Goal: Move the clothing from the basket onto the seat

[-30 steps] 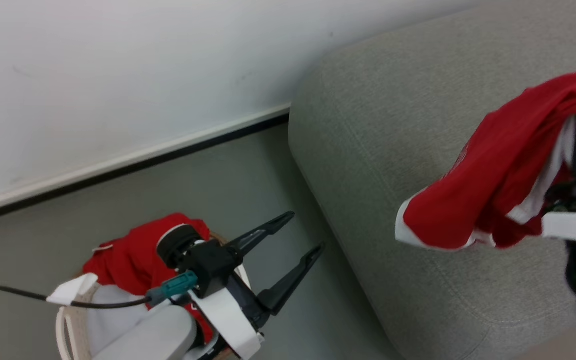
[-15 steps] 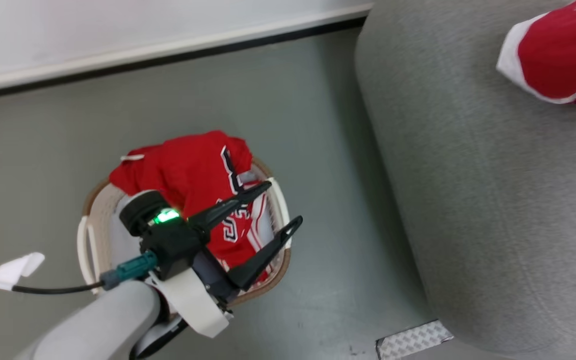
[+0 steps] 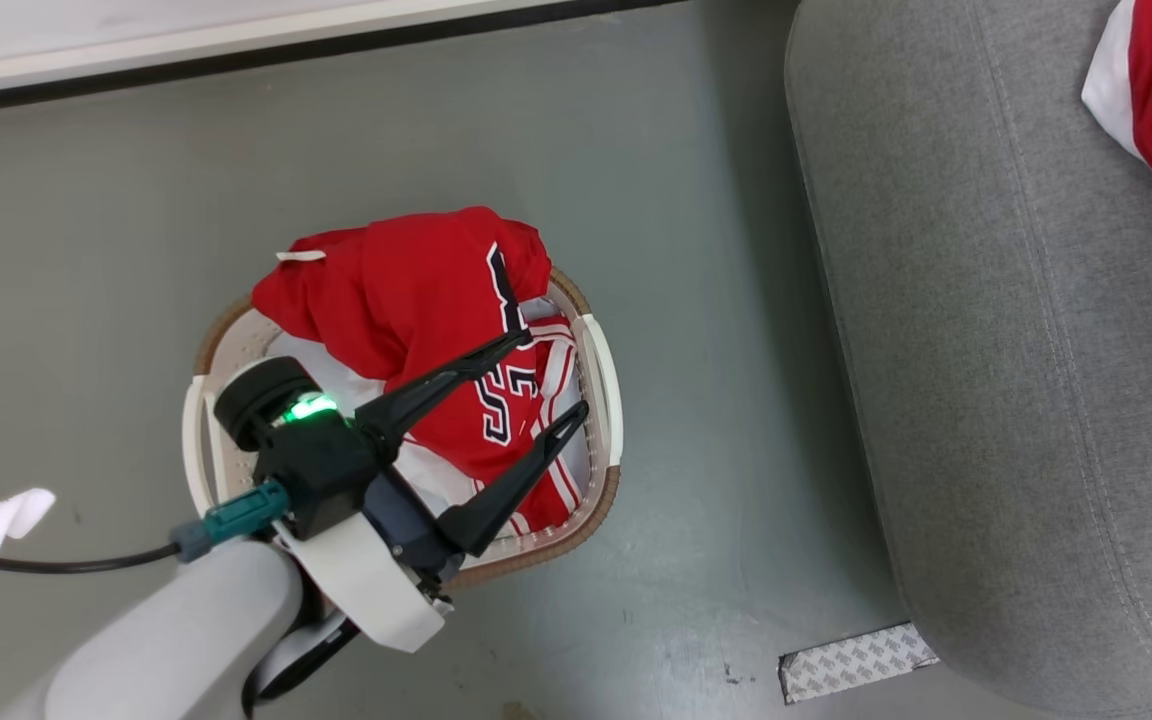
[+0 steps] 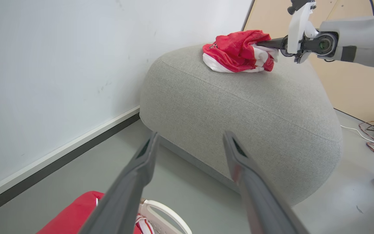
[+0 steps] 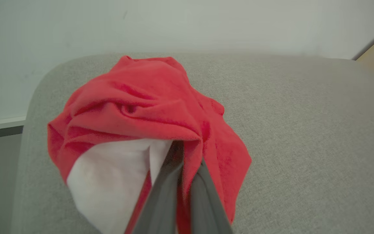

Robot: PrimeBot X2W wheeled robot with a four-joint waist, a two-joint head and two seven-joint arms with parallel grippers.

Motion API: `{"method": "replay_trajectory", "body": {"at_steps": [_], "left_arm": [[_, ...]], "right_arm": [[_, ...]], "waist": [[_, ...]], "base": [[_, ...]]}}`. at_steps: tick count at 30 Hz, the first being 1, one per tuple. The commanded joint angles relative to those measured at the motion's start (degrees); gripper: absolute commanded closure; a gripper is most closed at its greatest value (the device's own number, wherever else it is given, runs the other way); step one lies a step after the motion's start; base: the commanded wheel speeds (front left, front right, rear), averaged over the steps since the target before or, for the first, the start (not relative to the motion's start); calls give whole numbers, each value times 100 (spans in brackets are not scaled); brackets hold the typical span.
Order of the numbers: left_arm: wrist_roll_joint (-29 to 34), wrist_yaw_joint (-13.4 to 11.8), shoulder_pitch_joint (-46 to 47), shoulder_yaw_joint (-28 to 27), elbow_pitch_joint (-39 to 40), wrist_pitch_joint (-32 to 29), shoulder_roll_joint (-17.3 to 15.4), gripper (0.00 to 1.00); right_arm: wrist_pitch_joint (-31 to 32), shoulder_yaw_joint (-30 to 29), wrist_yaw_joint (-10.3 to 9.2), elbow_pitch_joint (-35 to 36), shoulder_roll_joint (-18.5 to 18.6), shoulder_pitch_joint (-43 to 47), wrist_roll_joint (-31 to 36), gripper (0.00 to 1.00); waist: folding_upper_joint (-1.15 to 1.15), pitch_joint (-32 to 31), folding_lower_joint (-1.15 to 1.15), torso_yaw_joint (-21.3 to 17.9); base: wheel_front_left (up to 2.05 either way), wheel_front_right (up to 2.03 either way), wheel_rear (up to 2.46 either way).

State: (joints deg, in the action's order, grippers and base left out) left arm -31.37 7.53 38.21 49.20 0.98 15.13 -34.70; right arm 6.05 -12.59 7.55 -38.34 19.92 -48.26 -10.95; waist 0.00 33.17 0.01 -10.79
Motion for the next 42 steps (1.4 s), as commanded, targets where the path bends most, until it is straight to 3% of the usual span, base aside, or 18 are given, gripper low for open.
{"method": "replay_trajectory", "body": {"at_steps": [1,6,12,17,23,30,42], "left_arm": [[-60,-9,-21,-8,-10,2,11,0],[-73,-9,-138,-77,-116,2,101,0],[-116,-9,-390,-215,-370,2,329,0],[-151,-10,-723,-531,-615,2,619,0],[-125,-72,-1127,-1095,-892,2,938,0],[7,-262,-1596,-2033,-1166,2,1216,0],[396,-510,-2486,-3666,-1530,2,1603,0]], "right_arm": [[25,29,-12,-28,37,2,9,0],[561,598,-12,-198,154,173,-123,0],[1024,1598,-12,64,450,450,-503,0],[1174,2268,-13,697,960,829,-957,0],[896,2392,-12,1648,1327,1273,-1433,0],[318,2218,-12,2624,1069,1845,-1677,0],[-1147,1647,-12,3102,-232,3098,-1334,0]], "waist": [[0,-26,-1,-3],[0,-264,-1,-74],[0,-844,-1,-259],[0,-1427,-1,-375],[0,-2080,-1,-407],[0,-2663,-1,-189],[0,-3225,-1,403]], "base": [[0,0,0],[0,0,0],[0,0,0],[0,0,0],[0,0,0],[0,0,0],[0,0,0]]}}
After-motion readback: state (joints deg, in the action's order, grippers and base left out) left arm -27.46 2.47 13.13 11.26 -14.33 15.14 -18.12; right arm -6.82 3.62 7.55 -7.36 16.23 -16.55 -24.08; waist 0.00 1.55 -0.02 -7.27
